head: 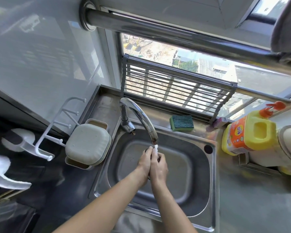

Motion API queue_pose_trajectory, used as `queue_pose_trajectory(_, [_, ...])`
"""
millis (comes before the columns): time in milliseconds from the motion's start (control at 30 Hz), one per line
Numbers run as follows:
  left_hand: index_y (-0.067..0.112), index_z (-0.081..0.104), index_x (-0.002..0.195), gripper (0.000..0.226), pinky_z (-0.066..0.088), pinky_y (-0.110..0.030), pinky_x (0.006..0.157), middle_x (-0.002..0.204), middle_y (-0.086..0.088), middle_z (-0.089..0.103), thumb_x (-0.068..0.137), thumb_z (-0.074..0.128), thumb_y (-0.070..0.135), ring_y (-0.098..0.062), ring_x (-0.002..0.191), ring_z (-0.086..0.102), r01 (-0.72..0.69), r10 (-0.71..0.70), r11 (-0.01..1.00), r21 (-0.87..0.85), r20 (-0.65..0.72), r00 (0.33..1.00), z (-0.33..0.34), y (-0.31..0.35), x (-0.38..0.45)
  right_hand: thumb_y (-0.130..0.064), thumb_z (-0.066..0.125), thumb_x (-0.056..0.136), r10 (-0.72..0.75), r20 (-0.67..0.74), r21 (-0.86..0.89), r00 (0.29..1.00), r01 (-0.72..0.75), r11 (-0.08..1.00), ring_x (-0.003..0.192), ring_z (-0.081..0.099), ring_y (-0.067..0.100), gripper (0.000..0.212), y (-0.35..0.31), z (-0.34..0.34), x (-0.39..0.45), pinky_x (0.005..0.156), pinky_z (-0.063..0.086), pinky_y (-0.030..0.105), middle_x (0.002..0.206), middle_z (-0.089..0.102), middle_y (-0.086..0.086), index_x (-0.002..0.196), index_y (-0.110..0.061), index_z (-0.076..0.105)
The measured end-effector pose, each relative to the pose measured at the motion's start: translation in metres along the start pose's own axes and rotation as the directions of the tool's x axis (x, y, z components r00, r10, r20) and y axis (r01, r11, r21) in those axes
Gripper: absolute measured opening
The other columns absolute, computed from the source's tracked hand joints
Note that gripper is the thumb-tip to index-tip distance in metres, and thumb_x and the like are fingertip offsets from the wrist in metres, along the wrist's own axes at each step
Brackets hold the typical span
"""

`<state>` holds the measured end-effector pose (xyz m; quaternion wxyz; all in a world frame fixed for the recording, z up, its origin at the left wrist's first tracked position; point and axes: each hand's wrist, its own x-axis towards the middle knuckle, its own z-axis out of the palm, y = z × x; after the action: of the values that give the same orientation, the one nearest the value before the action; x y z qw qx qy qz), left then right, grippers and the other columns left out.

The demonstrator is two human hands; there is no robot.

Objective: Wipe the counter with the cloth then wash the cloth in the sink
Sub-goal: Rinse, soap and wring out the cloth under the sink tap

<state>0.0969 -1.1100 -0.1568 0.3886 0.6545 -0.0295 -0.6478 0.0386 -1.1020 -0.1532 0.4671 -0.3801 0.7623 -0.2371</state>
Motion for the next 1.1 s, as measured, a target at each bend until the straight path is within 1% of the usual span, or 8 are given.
queue_pose_trajectory(67, [0.021,0.071,0.064,0.049,0.052,-0.036,0.078,0.073,0.003,0.071,0.083,0.055,0.063,-0.017,0.072,0.066,-0.024,0.025,0.999,0.025,-0.021,0.999,0.004,-0.003,-0.005,-0.058,0.055,0.094,-0.017,-0.08,0.01,0.997,0.017,1.0,0.086,0.063,0.028,0.041,-0.002,0.002,-0.001,0.079,0.048,0.039,0.079,0.068,0.0,0.081,-0.019,0.06])
queue_pose_trajectory(167, [0.018,0.074,0.071,0.045,0.054,-0.029,0.071,0.074,0.003,0.075,0.086,0.059,0.057,-0.016,0.071,0.069,-0.038,0.041,0.999,0.033,-0.097,0.994,0.004,-0.001,-0.008,-0.05,0.06,0.094,-0.048,-0.127,-0.012,0.991,0.047,0.999,0.07,0.057,0.03,0.048,-0.006,-0.002,-0.003,0.063,0.037,0.036,0.062,0.06,0.001,0.068,-0.011,0.051])
queue_pose_trajectory(367, [0.014,0.077,0.07,0.03,0.055,-0.036,0.067,0.074,-0.003,0.075,0.075,0.064,0.04,-0.022,0.071,0.068,-0.028,0.032,0.999,0.045,-0.086,0.996,0.0,0.009,-0.01,-0.038,0.064,0.092,-0.128,-0.2,-0.111,0.971,0.108,0.988,0.066,0.059,0.031,0.034,-0.02,-0.006,-0.008,0.06,0.038,0.033,0.065,0.066,0.006,0.067,-0.017,0.06])
queue_pose_trajectory(600, [0.016,0.07,0.07,0.046,0.042,-0.022,0.051,0.061,0.007,0.063,0.102,0.044,0.036,-0.011,0.055,0.055,-0.313,0.257,0.817,0.484,0.18,0.949,-0.034,0.01,-0.008,-0.06,0.052,0.082,-0.254,0.344,-0.275,0.904,0.355,0.893,0.069,0.06,0.016,0.044,-0.01,-0.036,0.028,0.07,0.047,0.035,0.065,0.066,-0.003,0.064,-0.022,0.061])
queue_pose_trajectory(667, [0.02,0.062,0.08,0.033,0.042,-0.026,0.05,0.067,0.002,0.061,0.102,0.041,0.034,-0.015,0.055,0.053,-0.28,0.249,0.81,0.516,0.13,0.96,-0.044,0.007,0.002,-0.053,0.073,0.08,-0.189,0.289,-0.206,0.939,0.253,0.945,0.082,0.065,0.011,0.03,-0.004,-0.043,0.036,0.079,0.051,0.031,0.084,0.07,-0.008,0.089,-0.026,0.063])
queue_pose_trajectory(800, [0.022,0.06,0.111,0.034,0.047,-0.028,0.056,0.093,-0.016,0.068,0.098,0.032,0.01,-0.025,0.066,0.058,-0.054,0.058,0.961,0.27,-0.008,0.998,-0.042,0.014,-0.003,-0.022,0.079,0.064,0.072,0.222,0.288,0.972,-0.136,0.948,0.097,0.071,0.027,0.061,-0.004,-0.033,0.029,0.085,0.057,0.039,0.109,0.071,0.011,0.123,-0.012,0.062])
queue_pose_trajectory(933, [0.011,0.053,0.063,0.052,0.038,-0.014,0.04,0.042,-0.002,0.057,0.103,0.031,0.036,-0.011,0.034,0.053,0.074,-0.088,0.984,0.164,0.084,0.993,-0.019,0.017,-0.021,-0.039,0.069,0.089,0.068,0.337,0.199,0.939,-0.142,0.97,0.085,0.073,0.02,0.021,-0.005,-0.014,0.005,0.082,0.058,0.038,0.089,0.078,0.003,0.093,-0.02,0.078])
queue_pose_trajectory(1100, [0.014,0.077,0.08,0.062,0.059,-0.03,0.065,0.082,-0.005,0.076,0.09,0.044,0.066,-0.022,0.076,0.072,0.01,0.02,0.985,0.174,-0.168,0.986,-0.003,-0.002,-0.017,-0.054,0.063,0.09,0.02,-0.064,-0.059,0.998,-0.024,0.998,0.072,0.061,0.025,0.046,-0.012,-0.003,-0.003,0.065,0.039,0.034,0.067,0.066,-0.001,0.075,-0.011,0.061])
